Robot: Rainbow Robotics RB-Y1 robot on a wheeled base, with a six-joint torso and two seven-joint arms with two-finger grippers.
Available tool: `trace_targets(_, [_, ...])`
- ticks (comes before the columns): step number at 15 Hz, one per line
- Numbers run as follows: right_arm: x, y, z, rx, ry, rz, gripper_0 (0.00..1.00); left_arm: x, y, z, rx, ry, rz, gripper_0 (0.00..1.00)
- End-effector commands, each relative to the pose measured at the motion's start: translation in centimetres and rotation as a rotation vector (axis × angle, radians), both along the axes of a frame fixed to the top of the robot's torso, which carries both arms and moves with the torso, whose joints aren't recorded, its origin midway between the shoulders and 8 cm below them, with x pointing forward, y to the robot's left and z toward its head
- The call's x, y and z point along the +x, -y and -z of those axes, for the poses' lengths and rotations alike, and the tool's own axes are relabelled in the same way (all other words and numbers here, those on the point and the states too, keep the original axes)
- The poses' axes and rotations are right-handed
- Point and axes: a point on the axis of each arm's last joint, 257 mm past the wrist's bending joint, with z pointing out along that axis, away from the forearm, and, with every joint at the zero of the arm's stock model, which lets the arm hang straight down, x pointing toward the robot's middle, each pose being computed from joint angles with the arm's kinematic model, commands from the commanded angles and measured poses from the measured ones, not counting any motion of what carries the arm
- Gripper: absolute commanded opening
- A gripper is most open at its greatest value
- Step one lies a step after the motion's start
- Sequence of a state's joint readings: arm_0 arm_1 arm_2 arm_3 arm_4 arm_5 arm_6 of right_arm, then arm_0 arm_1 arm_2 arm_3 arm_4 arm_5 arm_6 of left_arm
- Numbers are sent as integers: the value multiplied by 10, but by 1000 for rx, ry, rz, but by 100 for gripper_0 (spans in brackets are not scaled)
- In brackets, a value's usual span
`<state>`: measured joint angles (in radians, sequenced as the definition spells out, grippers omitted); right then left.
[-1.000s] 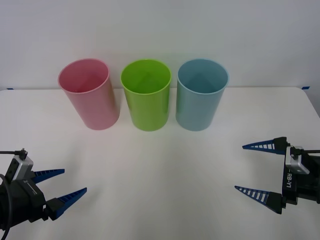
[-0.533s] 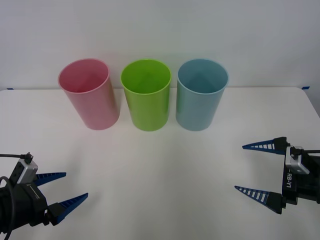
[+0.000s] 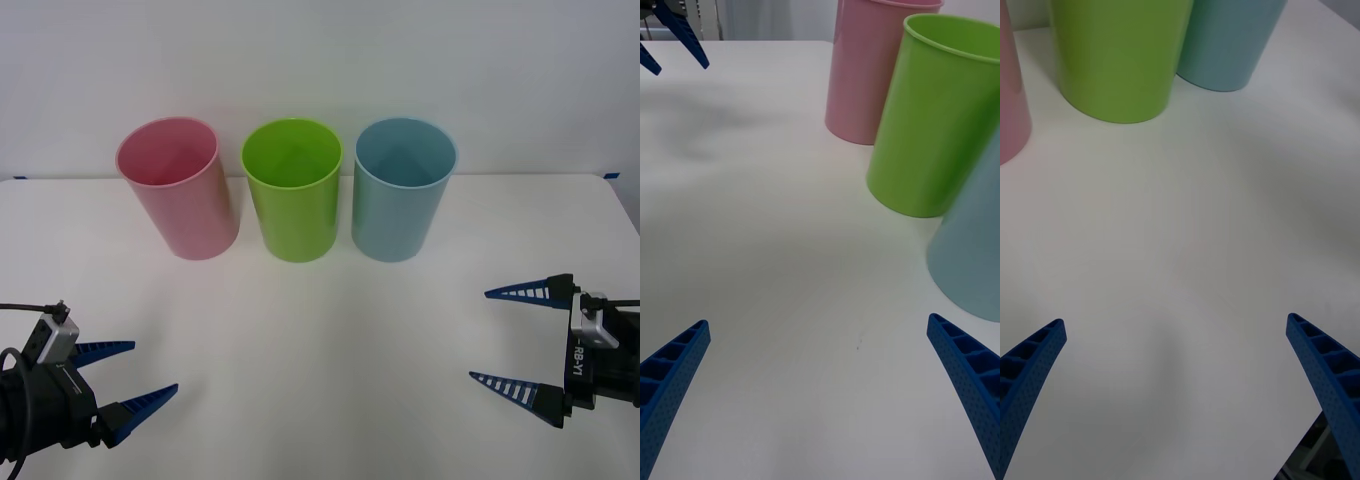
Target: Put cans in the blue bin and PET bottles in the pink bin and trash in the green bin.
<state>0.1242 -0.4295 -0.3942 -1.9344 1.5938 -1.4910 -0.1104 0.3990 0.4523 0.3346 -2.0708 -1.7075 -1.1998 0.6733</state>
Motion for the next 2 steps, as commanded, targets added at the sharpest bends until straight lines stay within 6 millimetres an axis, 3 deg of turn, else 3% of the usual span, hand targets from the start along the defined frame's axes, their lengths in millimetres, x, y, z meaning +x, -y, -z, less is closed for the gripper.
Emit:
trace_targets(1, [0,0,0,0,0,0,100,0,0,0,0,0,0,100])
trace_targets(2, [0,0,0,0,0,0,100,0,0,0,0,0,0,100])
